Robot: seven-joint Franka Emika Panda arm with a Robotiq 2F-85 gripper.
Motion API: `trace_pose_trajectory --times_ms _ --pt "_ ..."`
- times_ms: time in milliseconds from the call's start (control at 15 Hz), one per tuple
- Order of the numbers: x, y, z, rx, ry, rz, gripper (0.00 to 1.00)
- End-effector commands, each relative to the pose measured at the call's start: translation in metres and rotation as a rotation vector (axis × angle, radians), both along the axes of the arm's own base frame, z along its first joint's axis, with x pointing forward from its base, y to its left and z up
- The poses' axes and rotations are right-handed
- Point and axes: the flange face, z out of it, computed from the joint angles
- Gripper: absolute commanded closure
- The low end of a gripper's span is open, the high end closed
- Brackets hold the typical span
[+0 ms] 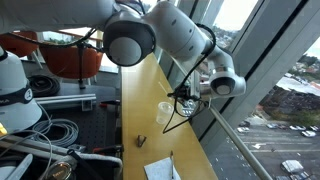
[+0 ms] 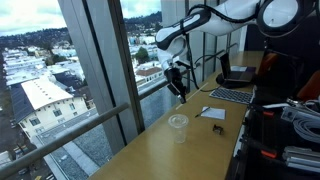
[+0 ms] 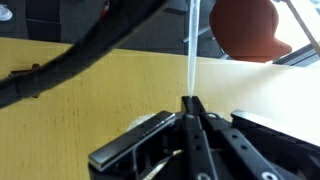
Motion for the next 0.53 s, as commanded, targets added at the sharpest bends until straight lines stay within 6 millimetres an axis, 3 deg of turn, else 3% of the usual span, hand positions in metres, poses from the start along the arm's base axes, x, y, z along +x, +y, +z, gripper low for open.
trace_pose_trajectory --times_ms 0,267,467 --pt "0.004 -0.02 0.016 -0.013 0.036 -0.066 1.0" --pt "-0.003 -0.042 -0.011 -0.006 0.095 -0.102 1.0" --pt "-0.007 -0.046 -0.034 0.04 0.103 -0.105 1.0"
